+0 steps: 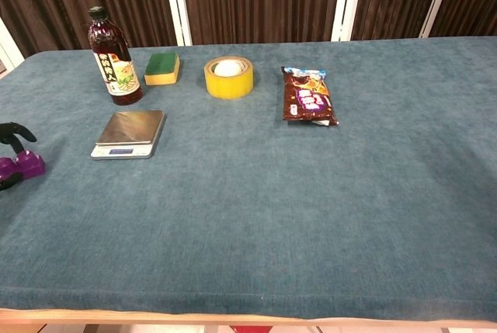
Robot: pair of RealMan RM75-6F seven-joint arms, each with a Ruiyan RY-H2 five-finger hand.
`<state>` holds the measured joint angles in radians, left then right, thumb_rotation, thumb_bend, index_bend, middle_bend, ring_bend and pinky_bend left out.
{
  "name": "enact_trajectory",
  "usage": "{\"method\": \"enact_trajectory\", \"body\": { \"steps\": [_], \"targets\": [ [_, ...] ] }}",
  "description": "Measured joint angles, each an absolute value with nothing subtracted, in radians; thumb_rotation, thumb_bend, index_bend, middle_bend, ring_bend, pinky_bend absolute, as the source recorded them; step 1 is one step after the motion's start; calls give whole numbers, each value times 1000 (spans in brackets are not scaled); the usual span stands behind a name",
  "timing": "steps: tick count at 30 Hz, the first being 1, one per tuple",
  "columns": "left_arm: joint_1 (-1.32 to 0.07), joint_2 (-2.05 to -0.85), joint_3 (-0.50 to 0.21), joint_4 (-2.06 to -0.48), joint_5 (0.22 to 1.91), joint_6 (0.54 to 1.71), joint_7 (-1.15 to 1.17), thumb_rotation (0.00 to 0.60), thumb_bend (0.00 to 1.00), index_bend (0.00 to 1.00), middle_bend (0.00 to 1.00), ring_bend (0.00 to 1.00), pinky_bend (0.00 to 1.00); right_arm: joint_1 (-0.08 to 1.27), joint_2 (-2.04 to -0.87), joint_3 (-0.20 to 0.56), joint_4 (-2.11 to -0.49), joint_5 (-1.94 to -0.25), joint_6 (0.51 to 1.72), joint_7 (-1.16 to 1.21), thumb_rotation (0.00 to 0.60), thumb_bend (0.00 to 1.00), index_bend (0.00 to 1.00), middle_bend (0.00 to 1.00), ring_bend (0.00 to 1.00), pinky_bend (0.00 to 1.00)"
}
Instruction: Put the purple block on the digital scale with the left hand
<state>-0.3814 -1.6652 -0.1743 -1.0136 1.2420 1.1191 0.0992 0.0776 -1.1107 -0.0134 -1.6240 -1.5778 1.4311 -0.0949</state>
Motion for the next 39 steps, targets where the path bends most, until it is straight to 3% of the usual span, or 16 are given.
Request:
{"method": "enact_trajectory", "body": {
  "steps": [7,14,18,29,39],
  "targets": [
    [-387,-1660,-179,-1016,1198,1071,121,600,356,299,368,233,173,78,-1111,-18,-1628,-1585,1431,-101,600,154,0,0,0,0],
    [-388,-1665,-188,-1020,1183,1086,144,600,402,649,743,467,259,78,-1112,-20,-1627,-1587,1430,-101,600,154,0,0,0,0],
    [-389,-1681,-199,-1011,1187,1128,146,600,452,743,844,520,270,79,-1112,-21,-1627,-1588,1428,-102,600,154,0,0,0,0],
    [-462,-1691,-273,-1126,1220,1173,103,600,475,754,855,523,250,80,-1112,-26,-1631,-1595,1424,-116,600,154,0,0,0,0],
    [-638,-1813,-362,-1070,1162,1072,149,600,473,748,848,521,198,80,-1096,-28,-1626,-1598,1427,-74,600,154,0,0,0,0]
  ]
}}
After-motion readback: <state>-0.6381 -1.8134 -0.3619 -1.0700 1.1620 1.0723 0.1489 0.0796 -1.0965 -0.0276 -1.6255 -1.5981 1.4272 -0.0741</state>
